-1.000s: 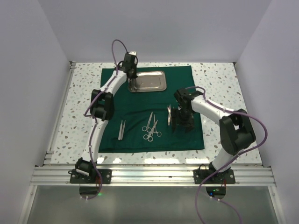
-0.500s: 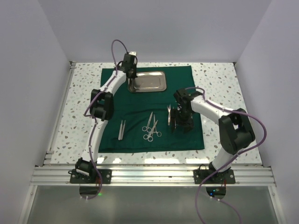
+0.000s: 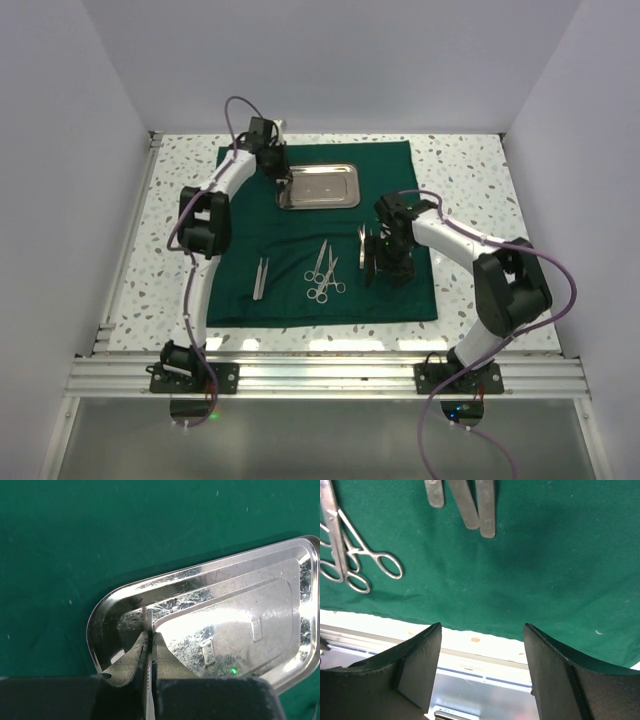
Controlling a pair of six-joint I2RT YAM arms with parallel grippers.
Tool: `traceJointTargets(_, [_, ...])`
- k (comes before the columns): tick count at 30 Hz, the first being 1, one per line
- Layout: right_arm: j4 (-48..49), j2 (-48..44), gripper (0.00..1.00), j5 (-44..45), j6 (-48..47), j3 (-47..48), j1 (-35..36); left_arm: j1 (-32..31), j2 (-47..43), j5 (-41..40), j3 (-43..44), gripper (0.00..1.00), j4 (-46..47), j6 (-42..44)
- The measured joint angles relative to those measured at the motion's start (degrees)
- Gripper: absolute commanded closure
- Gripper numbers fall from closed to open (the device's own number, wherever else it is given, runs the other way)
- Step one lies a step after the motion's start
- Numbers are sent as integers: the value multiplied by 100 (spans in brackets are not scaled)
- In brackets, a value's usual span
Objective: Open and lay out the surgical kit
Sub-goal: Pick up the medical item from the container, then place the medical item in the surgical kit.
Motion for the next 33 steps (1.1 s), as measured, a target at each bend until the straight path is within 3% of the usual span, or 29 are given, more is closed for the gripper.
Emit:
traceJointTargets(8, [153, -157, 31, -81, 31, -173, 0, 24, -772, 308, -907, 100, -197, -55])
traceJointTargets(22, [271, -546, 30, -197, 74, -369, 0, 39, -1727, 299, -1143, 100, -599, -28])
traceJointTargets(33, [42, -603, 25, -31, -92, 81, 0, -146, -5534, -442, -5464, 100, -223, -101])
